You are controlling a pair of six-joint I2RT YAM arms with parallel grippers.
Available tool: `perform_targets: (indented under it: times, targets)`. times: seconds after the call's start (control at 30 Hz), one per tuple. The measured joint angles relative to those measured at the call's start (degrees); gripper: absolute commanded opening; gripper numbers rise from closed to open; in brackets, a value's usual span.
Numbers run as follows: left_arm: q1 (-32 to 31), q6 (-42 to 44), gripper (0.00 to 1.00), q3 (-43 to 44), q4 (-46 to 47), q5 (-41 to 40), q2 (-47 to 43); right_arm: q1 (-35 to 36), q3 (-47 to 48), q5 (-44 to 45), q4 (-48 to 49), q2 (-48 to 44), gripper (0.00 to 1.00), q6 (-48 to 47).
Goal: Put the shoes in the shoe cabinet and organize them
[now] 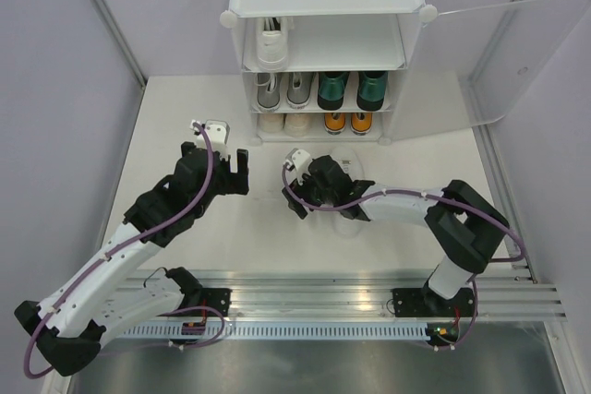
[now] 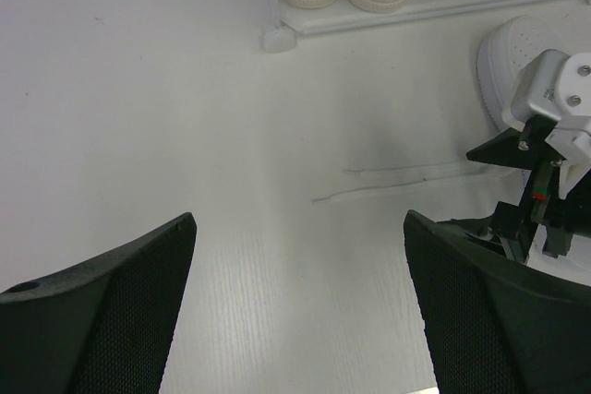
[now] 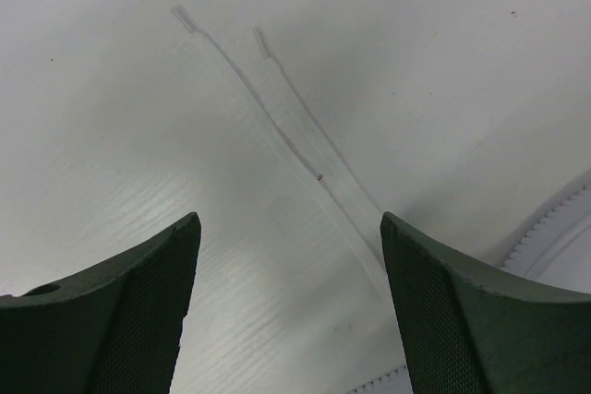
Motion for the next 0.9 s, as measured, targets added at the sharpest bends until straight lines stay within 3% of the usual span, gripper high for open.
perform_targets:
  times: [0.37, 0.9]
  targets:
    - [0.0, 0.0, 0.96, 0.0, 0.0, 0.11, 0.02, 0.15, 4.98, -0.17, 2.21, 8.46, 0.82, -6.1]
    - [0.0, 0.0, 0.96, 0.0, 0.0, 1.18, 0.33, 0.15, 7.34, 0.2, 2.38, 13.51, 0.77, -7.54]
